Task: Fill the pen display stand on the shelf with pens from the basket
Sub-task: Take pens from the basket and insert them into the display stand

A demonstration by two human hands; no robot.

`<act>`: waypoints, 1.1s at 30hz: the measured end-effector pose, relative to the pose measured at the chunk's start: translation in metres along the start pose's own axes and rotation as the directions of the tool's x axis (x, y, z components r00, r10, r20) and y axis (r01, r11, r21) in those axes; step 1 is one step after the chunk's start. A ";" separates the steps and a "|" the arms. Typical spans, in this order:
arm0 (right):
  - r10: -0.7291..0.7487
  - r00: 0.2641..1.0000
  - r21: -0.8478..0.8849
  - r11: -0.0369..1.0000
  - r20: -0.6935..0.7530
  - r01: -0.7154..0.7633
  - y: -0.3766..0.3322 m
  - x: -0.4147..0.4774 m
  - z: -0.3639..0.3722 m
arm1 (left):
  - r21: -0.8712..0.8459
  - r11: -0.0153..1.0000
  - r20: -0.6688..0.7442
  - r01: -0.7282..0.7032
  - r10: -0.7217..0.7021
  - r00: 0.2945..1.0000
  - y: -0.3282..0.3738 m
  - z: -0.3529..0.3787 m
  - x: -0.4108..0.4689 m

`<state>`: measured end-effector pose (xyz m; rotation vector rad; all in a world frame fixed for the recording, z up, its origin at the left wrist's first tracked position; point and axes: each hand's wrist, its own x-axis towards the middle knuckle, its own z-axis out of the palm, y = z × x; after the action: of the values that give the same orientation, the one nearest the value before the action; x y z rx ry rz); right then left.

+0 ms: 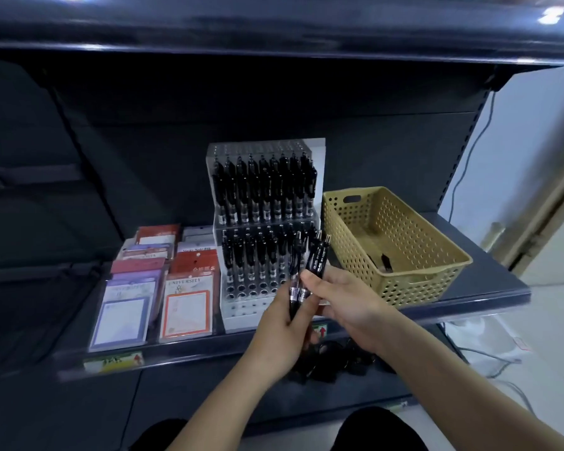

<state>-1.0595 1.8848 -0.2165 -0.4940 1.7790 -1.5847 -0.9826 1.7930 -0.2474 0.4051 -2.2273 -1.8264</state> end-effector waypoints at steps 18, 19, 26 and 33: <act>-0.127 0.965 -0.058 0.991 -0.227 0.117 0.010 0.014 0.053 | -0.217 0.976 -0.260 0.030 -0.087 0.962 -0.038 -0.056 -0.023; -0.132 0.964 -0.074 0.990 -0.229 0.118 0.007 0.014 0.053 | -0.243 0.969 -0.284 0.036 -0.107 0.953 -0.039 -0.057 -0.022; -0.277 0.850 -0.191 0.958 -0.449 0.212 -0.026 0.021 0.022 | -0.304 0.950 -0.370 0.069 -0.184 0.910 -0.040 -0.075 -0.021; -0.502 0.724 -0.512 0.825 -0.473 0.237 -0.030 0.045 0.015 | -0.220 0.973 -0.392 0.063 -0.148 0.908 -0.031 -0.082 -0.022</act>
<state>-1.0842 1.8382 -0.1984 -0.6456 2.6827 -1.7559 -0.9313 1.7198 -0.2616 0.7981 -1.7522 -1.7981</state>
